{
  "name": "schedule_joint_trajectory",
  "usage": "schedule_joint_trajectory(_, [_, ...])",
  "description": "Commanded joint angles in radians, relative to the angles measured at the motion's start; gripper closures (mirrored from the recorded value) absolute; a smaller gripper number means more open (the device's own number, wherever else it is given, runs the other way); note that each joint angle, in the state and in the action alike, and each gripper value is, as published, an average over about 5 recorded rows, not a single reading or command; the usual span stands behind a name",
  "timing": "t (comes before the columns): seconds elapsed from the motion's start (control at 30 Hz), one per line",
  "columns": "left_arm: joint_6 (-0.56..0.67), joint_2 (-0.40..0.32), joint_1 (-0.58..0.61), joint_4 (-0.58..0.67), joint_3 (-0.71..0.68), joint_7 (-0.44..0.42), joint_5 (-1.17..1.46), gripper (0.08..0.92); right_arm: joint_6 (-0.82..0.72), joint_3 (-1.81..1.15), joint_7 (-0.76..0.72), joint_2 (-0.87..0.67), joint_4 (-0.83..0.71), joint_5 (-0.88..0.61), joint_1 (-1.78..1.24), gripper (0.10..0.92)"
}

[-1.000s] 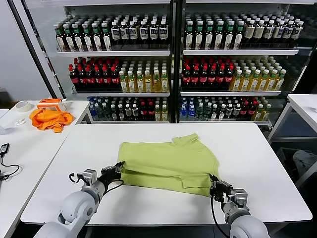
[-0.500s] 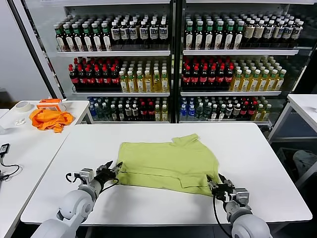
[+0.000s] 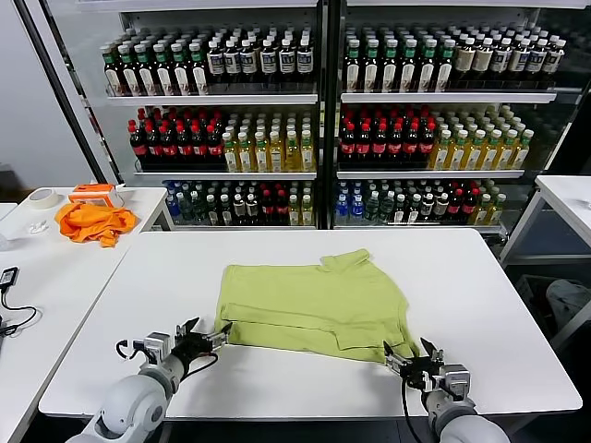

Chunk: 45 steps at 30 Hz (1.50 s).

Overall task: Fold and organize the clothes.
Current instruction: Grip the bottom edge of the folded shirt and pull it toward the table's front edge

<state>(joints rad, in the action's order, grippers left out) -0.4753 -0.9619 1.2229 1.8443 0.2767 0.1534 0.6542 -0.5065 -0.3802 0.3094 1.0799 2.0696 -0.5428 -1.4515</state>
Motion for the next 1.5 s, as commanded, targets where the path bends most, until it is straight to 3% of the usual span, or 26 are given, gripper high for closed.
schedule_joint_trajectory(0.03, [-0.023,0.005,0.046,0.025,0.000,0.004,-0.023,0.293,0.006,-0.002,-0.002,0.002,-0.002,0.007,-0.017,0.483])
schedule_joint_trajectory(0.47, [0.016,-0.001,0.051,0.028,-0.009,-0.036,-0.027,0.665,0.024,0.003,-0.042,-0.006,-0.026,-0.015,-0.002,0.846])
schedule_joint_trajectory(0.6, [0.014,0.007,0.081,0.052,0.007,-0.040,-0.027,0.786,-0.005,-0.003,-0.044,-0.012,-0.015,-0.044,-0.015,0.916])
schedule_joint_trajectory(0.8, [0.011,0.039,0.174,0.130,0.025,-0.035,-0.030,0.907,-0.066,-0.029,-0.042,-0.039,0.060,-0.049,-0.104,0.918])
schedule_joint_trajectory(1.33, [0.049,0.082,0.412,0.263,0.187,-0.055,-0.071,0.910,-0.060,-0.065,-0.017,-0.021,0.260,0.068,-0.337,0.915])
schedule_joint_trajectory(1.5, [0.034,0.088,0.420,0.302,0.210,-0.048,-0.075,0.903,-0.071,-0.082,-0.002,-0.023,0.295,0.107,-0.332,0.819])
